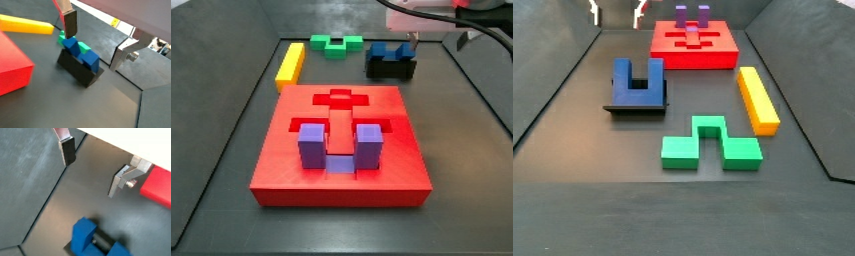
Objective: Pick up the blue object. Move up. Place the blue object on the fixture. Regrasp the blue object. Move to above the board. Insert the blue object.
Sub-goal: Regrasp the blue object.
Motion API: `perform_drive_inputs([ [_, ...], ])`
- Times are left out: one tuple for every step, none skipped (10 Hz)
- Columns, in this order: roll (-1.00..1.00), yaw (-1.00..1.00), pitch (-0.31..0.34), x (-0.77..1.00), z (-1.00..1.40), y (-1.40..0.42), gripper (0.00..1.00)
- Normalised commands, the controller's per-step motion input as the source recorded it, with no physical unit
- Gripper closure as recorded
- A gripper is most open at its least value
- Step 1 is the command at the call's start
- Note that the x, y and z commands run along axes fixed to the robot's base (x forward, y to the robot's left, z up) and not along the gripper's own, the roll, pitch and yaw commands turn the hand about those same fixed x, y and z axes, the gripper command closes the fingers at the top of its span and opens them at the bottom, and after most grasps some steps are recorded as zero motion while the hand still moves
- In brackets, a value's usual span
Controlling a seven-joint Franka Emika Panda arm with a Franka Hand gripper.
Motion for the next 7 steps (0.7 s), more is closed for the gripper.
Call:
perform_drive_inputs([
  [0.16,0.0,0.234,0.66,-0.03,0.43,0.0],
  [0.17,0.21,0.189,0.59,0.0,0.46,0.0],
  [0.22,0.22,0.194,0.6,0.0,0.44,0.0],
  [0.25,0.21,0.209,0.61,0.0,0.44,0.0],
  [0.32,0.33,0.166,0.5,0.0,0.42,0.0],
  [0.44,0.42,0.137,0.42,0.0,0.32,0.0],
  [0.77,0.44,0.166,0.43,0.0,0.15,0.0],
])
